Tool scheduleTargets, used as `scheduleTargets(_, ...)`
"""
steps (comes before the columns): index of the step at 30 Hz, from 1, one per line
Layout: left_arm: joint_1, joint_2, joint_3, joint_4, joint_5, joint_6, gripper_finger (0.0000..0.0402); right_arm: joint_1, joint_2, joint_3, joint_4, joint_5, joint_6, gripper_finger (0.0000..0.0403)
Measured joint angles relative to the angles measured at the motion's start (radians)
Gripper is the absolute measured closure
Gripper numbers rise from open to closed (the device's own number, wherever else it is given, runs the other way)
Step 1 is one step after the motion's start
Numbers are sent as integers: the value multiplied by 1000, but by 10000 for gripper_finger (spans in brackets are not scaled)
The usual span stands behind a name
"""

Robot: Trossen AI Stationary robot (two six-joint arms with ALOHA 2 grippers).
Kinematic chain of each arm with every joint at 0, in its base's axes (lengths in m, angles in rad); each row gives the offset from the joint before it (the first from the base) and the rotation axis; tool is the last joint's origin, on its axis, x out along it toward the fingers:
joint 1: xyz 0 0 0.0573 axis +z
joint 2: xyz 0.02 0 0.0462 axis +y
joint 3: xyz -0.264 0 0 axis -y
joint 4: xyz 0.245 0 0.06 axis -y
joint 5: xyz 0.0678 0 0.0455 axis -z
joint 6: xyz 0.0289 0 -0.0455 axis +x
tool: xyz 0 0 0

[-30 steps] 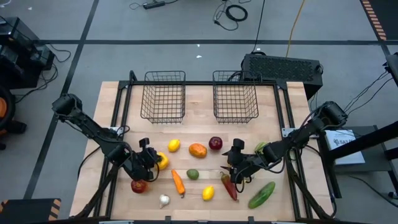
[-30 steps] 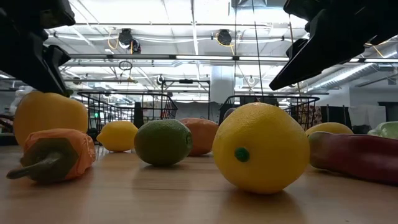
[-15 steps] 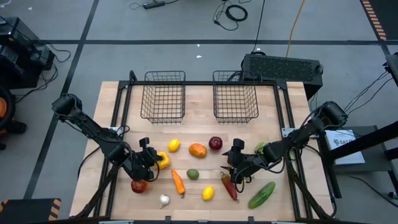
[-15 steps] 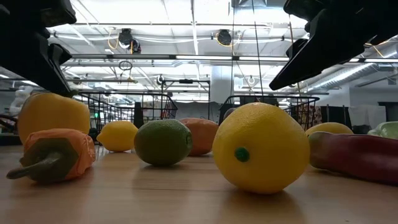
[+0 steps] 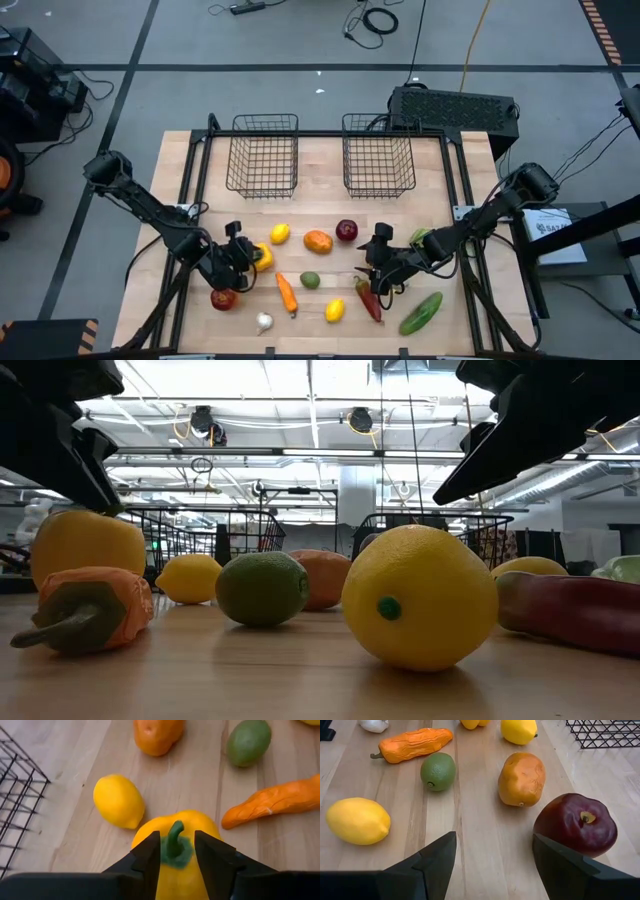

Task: Sort produce into baskets
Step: Put the yellow bell pepper into the right mesh basket

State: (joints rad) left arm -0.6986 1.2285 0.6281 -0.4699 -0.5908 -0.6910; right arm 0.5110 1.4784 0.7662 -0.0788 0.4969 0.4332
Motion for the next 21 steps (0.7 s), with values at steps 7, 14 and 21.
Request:
scheduleTargets(7,17,0,0,1,9,22,272,0,0,0,0,0,0,151)
scheduleTargets(14,18,26,0,17,17,58,276,0,0,0,0,0,0,151)
scheduleTargets(21,18,61,2,27,9,79,323,0,0,0,0,0,0,151)
